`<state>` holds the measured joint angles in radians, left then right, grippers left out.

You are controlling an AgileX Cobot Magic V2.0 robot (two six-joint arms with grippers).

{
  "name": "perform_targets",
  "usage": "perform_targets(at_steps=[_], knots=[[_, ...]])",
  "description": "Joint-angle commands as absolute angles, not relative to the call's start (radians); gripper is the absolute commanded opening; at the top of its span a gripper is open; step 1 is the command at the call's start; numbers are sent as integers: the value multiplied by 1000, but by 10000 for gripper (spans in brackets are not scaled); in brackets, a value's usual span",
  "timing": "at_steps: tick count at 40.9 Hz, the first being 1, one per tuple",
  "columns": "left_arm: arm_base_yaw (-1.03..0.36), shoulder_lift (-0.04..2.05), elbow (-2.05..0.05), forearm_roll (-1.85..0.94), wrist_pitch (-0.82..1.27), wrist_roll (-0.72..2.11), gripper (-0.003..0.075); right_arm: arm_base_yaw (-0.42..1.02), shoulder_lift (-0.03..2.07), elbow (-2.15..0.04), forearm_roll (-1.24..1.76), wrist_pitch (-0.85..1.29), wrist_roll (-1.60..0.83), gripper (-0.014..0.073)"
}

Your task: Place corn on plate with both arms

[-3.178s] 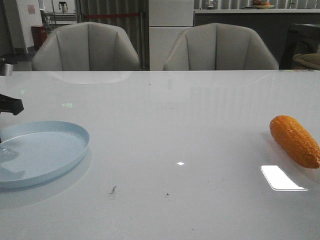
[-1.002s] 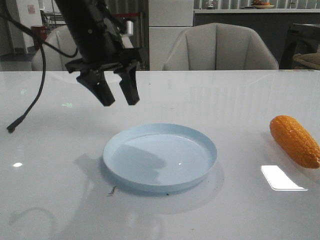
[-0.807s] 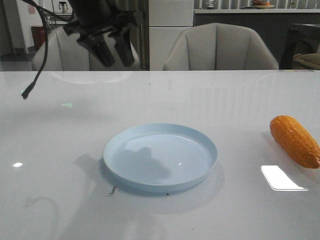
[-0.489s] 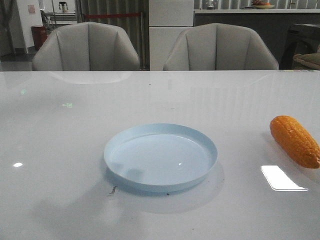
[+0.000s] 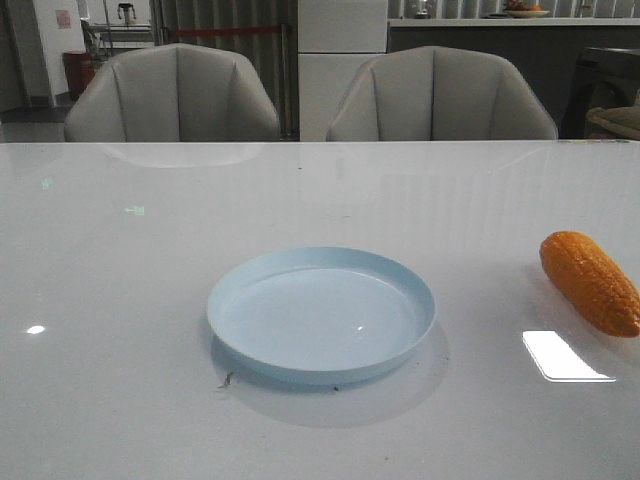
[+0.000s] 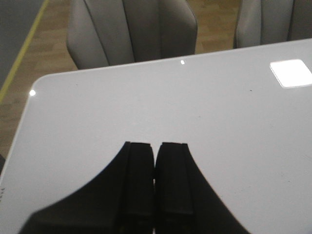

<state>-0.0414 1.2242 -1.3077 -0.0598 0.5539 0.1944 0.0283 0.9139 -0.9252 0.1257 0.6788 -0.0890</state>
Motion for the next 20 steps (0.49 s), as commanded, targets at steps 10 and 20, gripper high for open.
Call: perform_targets(at_steps=[10, 20], knots=[[-23, 731, -719, -86, 204, 196, 89, 28, 1218, -1270, 128, 778, -95, 591], [-23, 547, -582, -81, 206, 196, 89, 27, 1562, -1469, 129, 917, -89, 591]])
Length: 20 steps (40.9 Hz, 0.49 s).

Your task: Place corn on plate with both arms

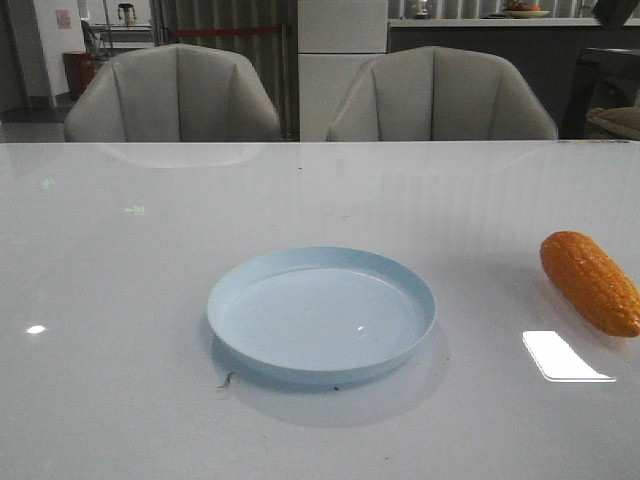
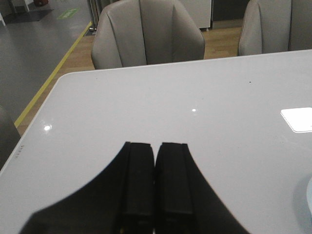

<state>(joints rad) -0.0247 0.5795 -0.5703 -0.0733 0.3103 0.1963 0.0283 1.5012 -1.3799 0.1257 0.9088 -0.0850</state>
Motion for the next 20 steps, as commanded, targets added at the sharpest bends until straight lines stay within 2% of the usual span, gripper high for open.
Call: perform_targets(at_steps=[1, 11, 20], knots=[[-23, 541, -580, -81, 208, 196, 89, 27, 1597, -1485, 129, 937, -89, 591], [-23, 538, -580, -81, 208, 196, 89, 27, 1816, -1608, 129, 1151, -89, 591], [-23, 538, -580, -81, 208, 196, 89, 28, 1851, -1607, 129, 1099, -89, 591]])
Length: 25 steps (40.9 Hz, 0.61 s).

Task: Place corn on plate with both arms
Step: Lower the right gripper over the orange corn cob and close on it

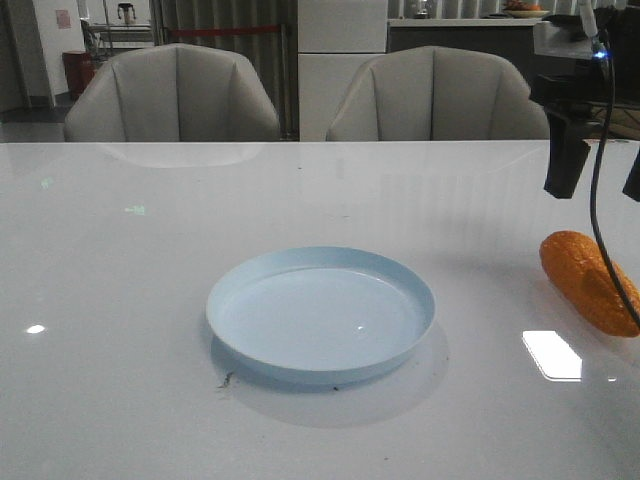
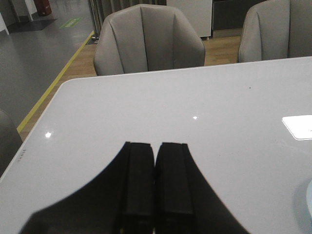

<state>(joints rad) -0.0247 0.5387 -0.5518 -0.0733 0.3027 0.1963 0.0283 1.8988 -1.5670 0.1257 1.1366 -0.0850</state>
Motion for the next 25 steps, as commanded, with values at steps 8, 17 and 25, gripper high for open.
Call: perform_targets(at_steps=[8, 17, 25], knots=[[-23, 538, -580, -81, 208, 196, 89, 28, 1886, -1607, 129, 1087, -89, 591], [-23, 538, -580, -81, 208, 196, 89, 28, 1927, -1605, 129, 1062, -89, 591], [-23, 538, -580, -80, 208, 196, 89, 28, 1967, -1605, 129, 1049, -89, 591]])
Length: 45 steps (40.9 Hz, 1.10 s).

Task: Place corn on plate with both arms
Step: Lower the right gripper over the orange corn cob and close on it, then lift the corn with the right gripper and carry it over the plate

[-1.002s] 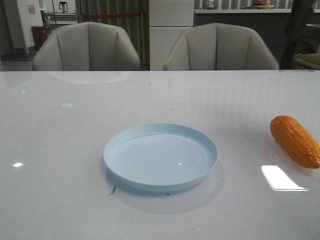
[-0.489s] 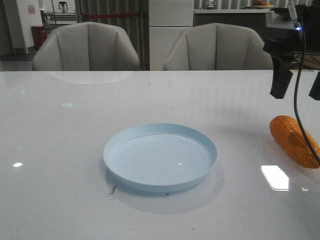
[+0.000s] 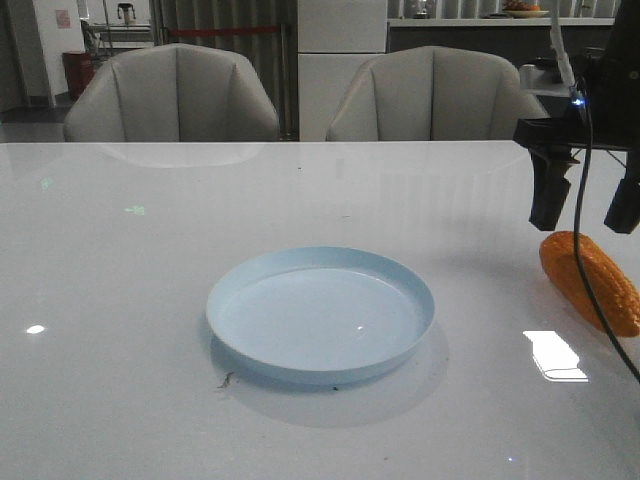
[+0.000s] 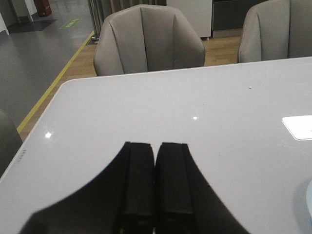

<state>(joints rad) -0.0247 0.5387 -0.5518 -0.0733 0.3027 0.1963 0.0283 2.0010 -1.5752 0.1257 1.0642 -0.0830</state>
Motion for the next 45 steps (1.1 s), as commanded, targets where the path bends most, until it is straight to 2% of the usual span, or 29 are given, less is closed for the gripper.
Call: perform_targets(at_steps=[1, 21, 23, 33, 36, 45], knots=[[-23, 538, -580, -80, 208, 196, 89, 28, 1973, -1605, 129, 1050, -89, 591], [-23, 538, -580, -55, 208, 196, 89, 28, 1996, -1605, 137, 1029, -89, 583], [-23, 538, -580, -55, 208, 196, 89, 28, 1996, -1605, 137, 1029, -89, 558], [-23, 538, -580, -41, 208, 196, 89, 28, 1996, -1605, 137, 1034, -89, 282], [-23, 538, -580, -35, 208, 196, 89, 28, 1996, -1605, 137, 1034, -89, 258], [-23, 538, -580, -35, 208, 196, 89, 28, 1996, -1637, 137, 1042, -113, 257]])
